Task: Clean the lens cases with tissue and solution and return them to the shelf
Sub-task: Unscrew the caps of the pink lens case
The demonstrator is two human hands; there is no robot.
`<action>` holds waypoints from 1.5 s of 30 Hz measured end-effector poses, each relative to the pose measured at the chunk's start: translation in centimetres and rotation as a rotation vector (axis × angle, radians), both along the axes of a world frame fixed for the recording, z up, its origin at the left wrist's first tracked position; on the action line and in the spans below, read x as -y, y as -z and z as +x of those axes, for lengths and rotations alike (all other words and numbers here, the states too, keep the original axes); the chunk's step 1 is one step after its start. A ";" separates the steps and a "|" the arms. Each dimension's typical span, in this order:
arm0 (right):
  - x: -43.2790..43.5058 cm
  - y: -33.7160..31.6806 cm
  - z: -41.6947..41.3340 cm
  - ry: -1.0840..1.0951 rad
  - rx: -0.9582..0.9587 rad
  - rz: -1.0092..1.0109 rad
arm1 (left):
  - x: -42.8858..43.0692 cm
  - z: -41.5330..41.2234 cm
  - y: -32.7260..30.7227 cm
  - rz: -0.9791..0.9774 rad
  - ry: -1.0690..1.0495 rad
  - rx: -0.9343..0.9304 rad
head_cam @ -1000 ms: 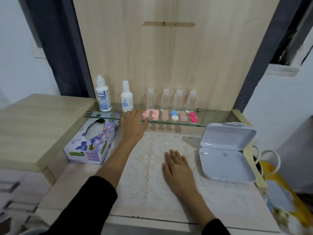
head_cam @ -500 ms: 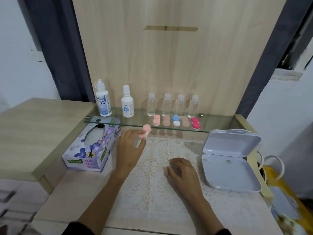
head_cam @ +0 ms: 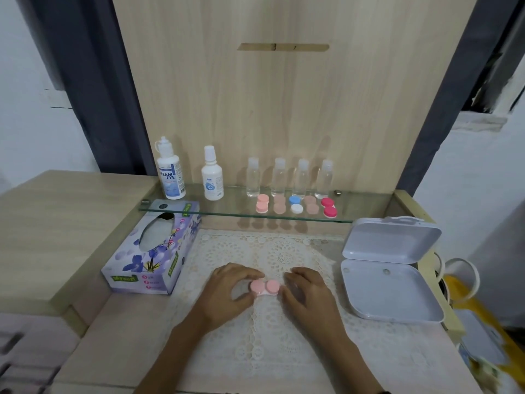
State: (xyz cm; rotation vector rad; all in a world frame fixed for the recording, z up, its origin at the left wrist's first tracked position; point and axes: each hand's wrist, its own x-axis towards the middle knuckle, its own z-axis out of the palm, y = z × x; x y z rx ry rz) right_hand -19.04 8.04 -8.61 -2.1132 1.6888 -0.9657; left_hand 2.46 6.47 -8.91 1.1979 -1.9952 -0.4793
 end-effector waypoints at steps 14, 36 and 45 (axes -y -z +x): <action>0.2 0.1 0.0 -0.045 -0.094 -0.044 | 0.7 0.0 0.1 -0.015 -0.017 0.100; 0.7 0.0 0.0 -0.064 -0.060 -0.049 | 0.2 -1.4 -0.4 0.012 -0.173 0.041; 0.7 0.1 -0.1 -0.065 -0.050 -0.063 | 0.3 -0.8 0.5 -0.008 -0.037 0.071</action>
